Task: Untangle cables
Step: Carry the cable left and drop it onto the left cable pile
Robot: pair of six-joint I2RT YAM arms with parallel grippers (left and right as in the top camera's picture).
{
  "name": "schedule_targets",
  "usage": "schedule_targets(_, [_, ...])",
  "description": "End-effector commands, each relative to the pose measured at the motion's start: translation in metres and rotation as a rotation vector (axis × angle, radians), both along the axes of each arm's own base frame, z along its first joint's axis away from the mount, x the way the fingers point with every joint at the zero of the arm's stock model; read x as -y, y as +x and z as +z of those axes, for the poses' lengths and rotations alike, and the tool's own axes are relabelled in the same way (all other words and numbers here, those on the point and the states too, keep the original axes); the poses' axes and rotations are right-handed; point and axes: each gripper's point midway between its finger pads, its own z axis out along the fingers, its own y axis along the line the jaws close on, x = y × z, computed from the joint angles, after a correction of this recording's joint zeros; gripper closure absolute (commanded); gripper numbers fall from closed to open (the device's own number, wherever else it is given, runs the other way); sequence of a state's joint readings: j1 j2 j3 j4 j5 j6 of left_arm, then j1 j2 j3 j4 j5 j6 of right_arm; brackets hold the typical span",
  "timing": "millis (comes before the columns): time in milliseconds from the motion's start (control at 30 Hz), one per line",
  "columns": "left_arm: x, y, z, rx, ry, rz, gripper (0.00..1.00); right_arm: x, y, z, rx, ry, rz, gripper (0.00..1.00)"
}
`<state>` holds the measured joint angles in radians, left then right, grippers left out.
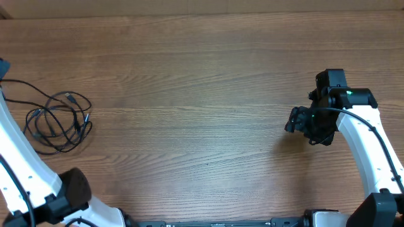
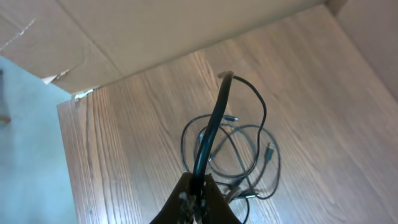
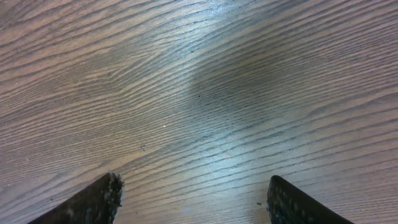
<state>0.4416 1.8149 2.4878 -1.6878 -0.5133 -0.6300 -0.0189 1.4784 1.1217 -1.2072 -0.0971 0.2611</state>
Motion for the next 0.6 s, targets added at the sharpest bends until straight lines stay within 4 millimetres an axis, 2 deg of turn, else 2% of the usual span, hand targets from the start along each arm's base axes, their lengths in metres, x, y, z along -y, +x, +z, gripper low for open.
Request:
schedule_targets(0, [-0.012, 0.007, -0.023, -0.068, -0.025, 0.024, 0.96, 0.001, -0.001, -0.001, -0.002, 0.001, 0.0, 0.27])
schedule_targets(200, [-0.008, 0.023, -0.075, -0.217, -0.141, -0.056, 0.95, 0.001, -0.001, -0.001, -0.002, 0.001, 0.0, 0.27])
schedule_targets(433, [-0.008, 0.022, -0.146, -0.417, -0.251, -0.047, 0.96, 0.001, -0.001, -0.001, -0.004, 0.001, 0.0, 0.27])
schedule_targets(567, [-0.006, 0.02, -0.171, -0.481, -0.293, -0.048, 0.93, 0.001, -0.002, -0.001, -0.006, 0.001, 0.0, 0.27])
